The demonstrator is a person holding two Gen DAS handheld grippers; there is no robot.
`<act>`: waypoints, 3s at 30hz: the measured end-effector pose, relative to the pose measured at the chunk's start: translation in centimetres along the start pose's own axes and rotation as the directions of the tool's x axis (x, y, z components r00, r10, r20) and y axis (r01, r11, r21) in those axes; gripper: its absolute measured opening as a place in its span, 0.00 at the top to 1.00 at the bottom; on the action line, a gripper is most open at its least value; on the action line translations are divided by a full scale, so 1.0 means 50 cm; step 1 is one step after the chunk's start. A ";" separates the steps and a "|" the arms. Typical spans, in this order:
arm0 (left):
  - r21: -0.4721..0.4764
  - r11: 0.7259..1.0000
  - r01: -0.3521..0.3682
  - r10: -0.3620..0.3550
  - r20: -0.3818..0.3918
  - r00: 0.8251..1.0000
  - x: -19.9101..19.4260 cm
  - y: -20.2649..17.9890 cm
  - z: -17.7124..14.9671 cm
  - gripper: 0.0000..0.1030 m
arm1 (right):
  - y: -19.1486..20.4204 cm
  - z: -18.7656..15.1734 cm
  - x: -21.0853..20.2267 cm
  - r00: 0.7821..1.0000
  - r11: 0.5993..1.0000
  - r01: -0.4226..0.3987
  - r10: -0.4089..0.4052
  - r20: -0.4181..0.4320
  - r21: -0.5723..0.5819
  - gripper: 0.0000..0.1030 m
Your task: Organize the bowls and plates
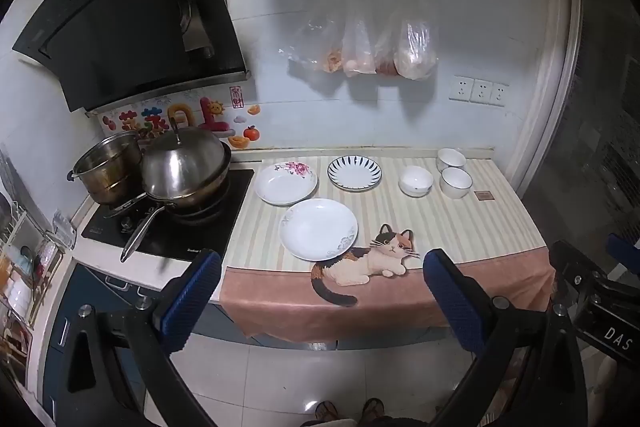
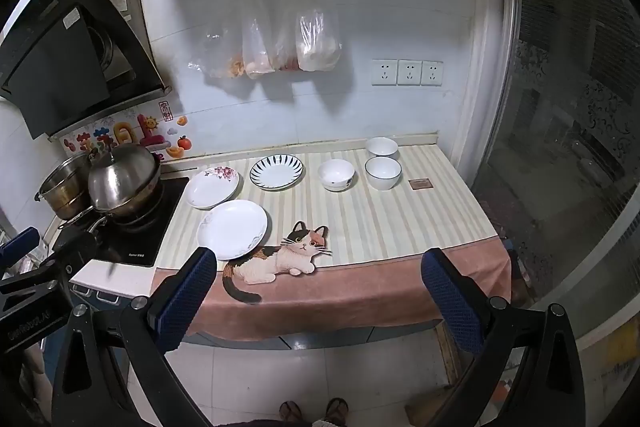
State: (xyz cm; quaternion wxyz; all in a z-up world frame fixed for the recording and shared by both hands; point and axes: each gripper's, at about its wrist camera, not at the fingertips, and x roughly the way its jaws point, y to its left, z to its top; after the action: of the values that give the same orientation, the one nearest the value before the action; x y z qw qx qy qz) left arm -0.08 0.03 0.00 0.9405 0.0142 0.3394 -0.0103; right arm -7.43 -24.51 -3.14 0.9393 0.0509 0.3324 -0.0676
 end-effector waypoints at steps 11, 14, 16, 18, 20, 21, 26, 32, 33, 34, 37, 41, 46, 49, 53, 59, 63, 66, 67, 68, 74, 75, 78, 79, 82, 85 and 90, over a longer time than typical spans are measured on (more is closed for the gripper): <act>0.008 1.000 0.004 -0.004 -0.007 1.000 -0.015 -0.018 -0.004 0.00 | -0.003 0.000 -0.001 1.000 1.000 0.004 -0.004 0.004 0.000 0.00; 0.012 1.000 0.004 -0.004 -0.005 1.000 -0.022 -0.029 -0.010 0.00 | -0.011 0.006 -0.008 1.000 1.000 0.003 -0.003 0.005 0.002 0.00; 0.010 1.000 0.005 -0.005 -0.012 1.000 -0.011 -0.033 -0.007 0.00 | -0.013 0.005 -0.007 1.000 1.000 0.000 0.000 0.004 0.006 0.00; 0.005 1.000 0.007 -0.007 -0.015 1.000 -0.003 -0.019 0.004 0.00 | -0.011 0.004 -0.006 1.000 1.000 0.003 -0.003 0.003 0.005 0.00; 0.003 1.000 0.009 -0.009 -0.016 1.000 -0.002 -0.014 0.006 0.00 | -0.014 -0.002 0.001 1.000 1.000 -0.002 0.002 0.004 0.008 0.00; 0.002 1.000 0.010 -0.010 -0.016 1.000 0.000 -0.015 0.006 0.00 | -0.019 -0.002 -0.002 1.000 1.000 -0.003 0.003 0.004 0.010 0.00; 0.001 1.000 0.010 -0.010 -0.015 1.000 -0.001 -0.015 0.010 0.00 | -0.012 -0.002 -0.005 1.000 1.000 -0.002 0.002 0.004 0.011 0.00; 0.001 1.000 0.012 -0.012 -0.014 1.000 -0.003 -0.012 0.008 0.00 | -0.018 0.002 -0.003 1.000 1.000 -0.005 0.005 0.002 0.014 0.00; 0.000 1.000 0.013 -0.013 -0.012 1.000 -0.003 -0.011 0.007 0.00 | -0.018 0.002 -0.003 1.000 1.000 -0.005 0.005 0.002 0.014 0.00; 0.002 1.000 0.012 -0.012 -0.013 1.000 -0.003 -0.011 0.006 0.00 | -0.018 0.002 -0.004 1.000 1.000 -0.005 0.005 0.002 0.014 0.00; 0.000 1.000 0.013 -0.013 -0.012 1.000 -0.004 -0.010 0.007 0.00 | -0.011 -0.001 0.001 1.000 1.000 -0.005 0.005 0.001 0.015 0.00; 0.001 1.000 0.014 -0.014 -0.011 1.000 -0.004 -0.010 0.005 0.00 | -0.008 -0.001 0.003 1.000 1.000 -0.005 0.005 -0.001 0.014 0.00; -0.003 1.000 0.016 -0.016 -0.012 1.000 -0.004 -0.009 0.003 0.00 | -0.008 -0.002 0.004 1.000 1.000 -0.005 0.005 -0.001 0.015 0.00; -0.001 1.000 0.014 -0.014 -0.010 1.000 -0.004 -0.008 0.003 0.00 | -0.008 -0.001 0.006 1.000 1.000 -0.005 0.005 -0.002 0.014 0.00; -0.001 1.000 0.014 -0.014 -0.007 1.000 -0.005 -0.005 0.003 0.00 | -0.007 -0.001 0.006 1.000 1.000 -0.006 0.006 -0.002 0.014 0.00; -0.002 1.000 0.015 -0.015 -0.008 1.000 -0.003 0.001 0.004 0.00 | 0.001 -0.004 0.007 1.000 1.000 -0.005 0.005 -0.003 0.015 0.00; -0.003 1.000 0.014 -0.014 -0.006 1.000 -0.003 0.001 0.003 0.00 | 0.000 -0.003 0.007 1.000 1.000 -0.006 0.006 -0.005 0.015 0.00; -0.003 1.000 0.013 -0.013 -0.002 1.000 -0.002 0.007 0.003 0.00 | 0.000 -0.004 0.008 1.000 1.000 -0.008 0.008 -0.005 0.016 0.00; -0.005 1.000 0.013 -0.013 0.000 1.000 0.000 0.014 0.004 0.00 | 0.002 -0.005 0.009 1.000 1.000 -0.007 0.007 -0.005 0.015 0.00; -0.007 1.000 0.012 -0.012 0.001 1.000 0.001 0.022 0.004 0.00 | 0.003 -0.005 0.009 1.000 1.000 -0.007 0.007 -0.006 0.015 0.00; -0.008 1.000 0.015 -0.015 -0.002 1.000 0.001 0.024 0.009 0.00 | 0.011 -0.007 0.010 1.000 1.000 -0.010 0.010 -0.005 0.014 0.00; -0.007 1.000 0.015 -0.015 -0.001 1.000 0.001 0.025 0.011 0.00 | 0.012 -0.008 0.010 1.000 1.000 -0.010 0.010 -0.004 0.014 0.00; -0.008 1.000 0.014 -0.014 0.000 1.000 0.001 0.024 0.012 0.00 | 0.020 -0.011 0.008 1.000 1.000 -0.010 0.010 -0.003 0.013 0.00; -0.008 1.000 0.013 -0.013 0.001 1.000 -0.001 0.022 0.014 0.00 | 0.021 -0.012 0.008 1.000 1.000 -0.011 0.011 -0.003 0.013 0.00; -0.008 1.000 0.014 -0.014 0.001 1.000 -0.001 0.022 0.016 0.00 | 0.019 -0.009 0.008 1.000 1.000 -0.010 0.010 -0.003 0.012 0.00; -0.008 1.000 0.016 -0.016 -0.002 1.000 -0.001 0.017 0.016 0.00 | 0.023 -0.009 0.009 1.000 1.000 -0.010 0.010 -0.002 0.011 0.00; -0.007 1.000 0.015 -0.015 -0.001 1.000 -0.001 0.016 0.013 0.00 | 0.025 -0.009 0.009 1.000 1.000 -0.011 0.011 -0.003 0.011 0.00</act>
State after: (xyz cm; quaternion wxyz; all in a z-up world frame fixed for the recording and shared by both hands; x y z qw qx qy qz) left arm 0.34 0.80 0.56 0.9401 0.0081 0.3403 -0.0163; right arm -7.16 -23.27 -3.69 0.9389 0.0582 0.3331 -0.0642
